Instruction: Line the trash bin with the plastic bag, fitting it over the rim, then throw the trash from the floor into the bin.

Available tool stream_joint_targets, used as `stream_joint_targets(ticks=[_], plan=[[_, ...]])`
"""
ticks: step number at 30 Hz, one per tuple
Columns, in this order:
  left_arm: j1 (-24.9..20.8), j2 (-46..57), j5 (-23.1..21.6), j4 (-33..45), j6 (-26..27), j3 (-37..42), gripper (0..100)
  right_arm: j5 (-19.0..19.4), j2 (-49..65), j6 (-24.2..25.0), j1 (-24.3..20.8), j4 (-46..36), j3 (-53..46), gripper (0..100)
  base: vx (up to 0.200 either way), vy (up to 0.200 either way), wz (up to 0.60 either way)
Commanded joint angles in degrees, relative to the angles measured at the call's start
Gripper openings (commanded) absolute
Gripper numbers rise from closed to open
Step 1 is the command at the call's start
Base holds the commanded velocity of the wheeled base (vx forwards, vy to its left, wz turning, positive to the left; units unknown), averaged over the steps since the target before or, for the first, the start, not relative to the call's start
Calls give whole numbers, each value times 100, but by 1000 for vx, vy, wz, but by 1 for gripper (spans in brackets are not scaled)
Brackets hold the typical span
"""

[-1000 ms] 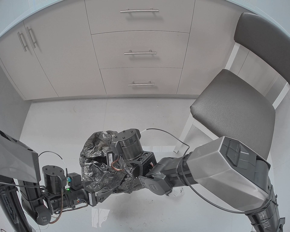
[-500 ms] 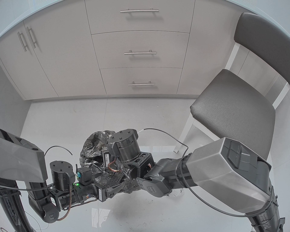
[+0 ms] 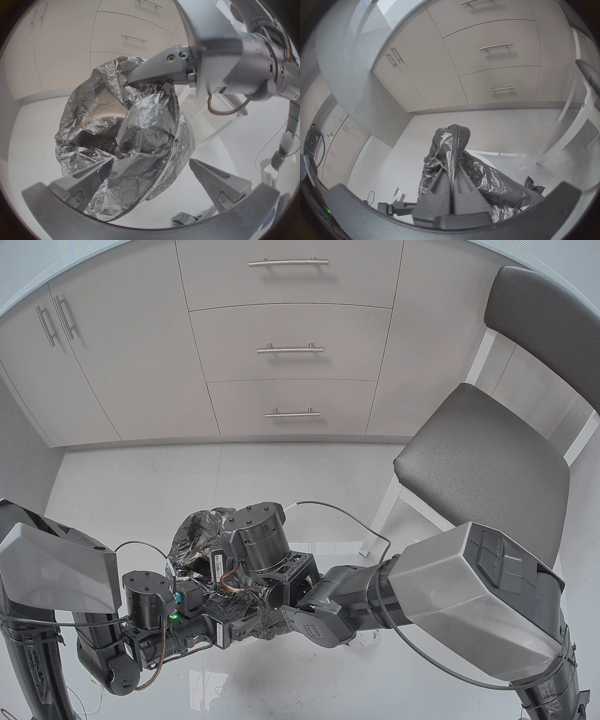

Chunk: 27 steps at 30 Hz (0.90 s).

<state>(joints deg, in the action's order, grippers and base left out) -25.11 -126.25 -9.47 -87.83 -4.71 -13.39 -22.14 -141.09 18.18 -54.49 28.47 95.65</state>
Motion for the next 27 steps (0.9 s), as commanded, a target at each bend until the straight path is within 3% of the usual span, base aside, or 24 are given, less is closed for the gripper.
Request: stream_joint_targets(ticks=[1,6,7,27], plan=[[15,-155,7,-6,-30,-120,100,-1,38,2,-26,1,-2,0,0,0,0],[6,-146,7,-6,-30,-112,100,-1,38,2,-35,1,-2,0,0,0,0],[6,-146,7,-6,-30,-112,0,-1,38,2,-35,1,-2,0,0,0,0],[6,-76,16,-15,-57,126,0,-177,38,-183,-70,1,-20,0,0,0,0]])
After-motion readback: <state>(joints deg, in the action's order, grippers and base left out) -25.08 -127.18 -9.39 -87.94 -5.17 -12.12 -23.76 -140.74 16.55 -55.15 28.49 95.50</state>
